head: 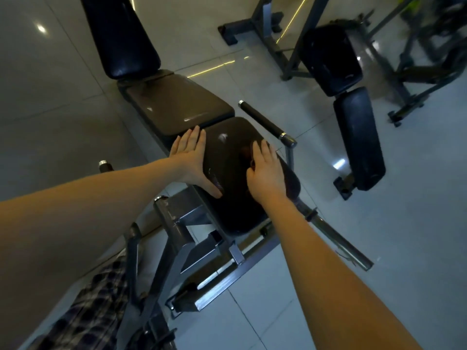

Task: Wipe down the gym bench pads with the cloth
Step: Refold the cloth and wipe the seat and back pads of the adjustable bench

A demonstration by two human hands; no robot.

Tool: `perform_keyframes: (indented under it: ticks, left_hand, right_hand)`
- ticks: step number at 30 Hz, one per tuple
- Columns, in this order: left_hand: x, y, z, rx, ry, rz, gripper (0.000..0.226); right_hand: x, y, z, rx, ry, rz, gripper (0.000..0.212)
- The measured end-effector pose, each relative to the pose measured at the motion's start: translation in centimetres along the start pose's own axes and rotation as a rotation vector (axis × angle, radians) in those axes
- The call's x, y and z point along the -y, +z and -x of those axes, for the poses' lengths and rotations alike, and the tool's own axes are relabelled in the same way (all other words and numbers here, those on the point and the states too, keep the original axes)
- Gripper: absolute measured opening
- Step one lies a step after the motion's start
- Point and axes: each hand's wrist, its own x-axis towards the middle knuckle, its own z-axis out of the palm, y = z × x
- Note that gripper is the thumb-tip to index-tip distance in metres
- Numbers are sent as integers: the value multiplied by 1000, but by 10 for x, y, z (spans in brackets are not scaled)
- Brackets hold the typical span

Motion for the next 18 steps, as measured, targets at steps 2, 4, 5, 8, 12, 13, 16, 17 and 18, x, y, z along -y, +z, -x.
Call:
perform_keyframes:
  ticks: [2,4,5,8,12,13,16,17,18]
  left_hand:
    - [1,1,7,-25,14,28,158]
    - [-3,7,20,-54,28,144,140]
    - [-5,15,25,-101,30,244,129]
    - [-13,48,32,-395,-93,614,92]
    - [-14,58,8,-544,-256,649,72]
    - [-13,60,-1,-567,-251,627,72]
    - [-13,68,-13,-655,-226,661,68]
    - [-12,70,-14,-675,-219,669,67]
    - [-10,71,-15,-687,-213,660,67]
  right_hand:
    - [-5,5,31,-22,42,-5,64]
    - [-4,8,52,-13,89,-15,64]
    - [-2,10,58,-8,106,-21,64]
    - [-3,15,59,-24,133,-11,62]
    - [-6,22,37,-67,122,68,58]
    - [-7,23,27,-79,116,80,57]
    - [-6,21,-11,-108,118,92,56]
    - [-4,20,-25,-112,126,89,56]
    - [-2,19,-38,-119,134,86,56]
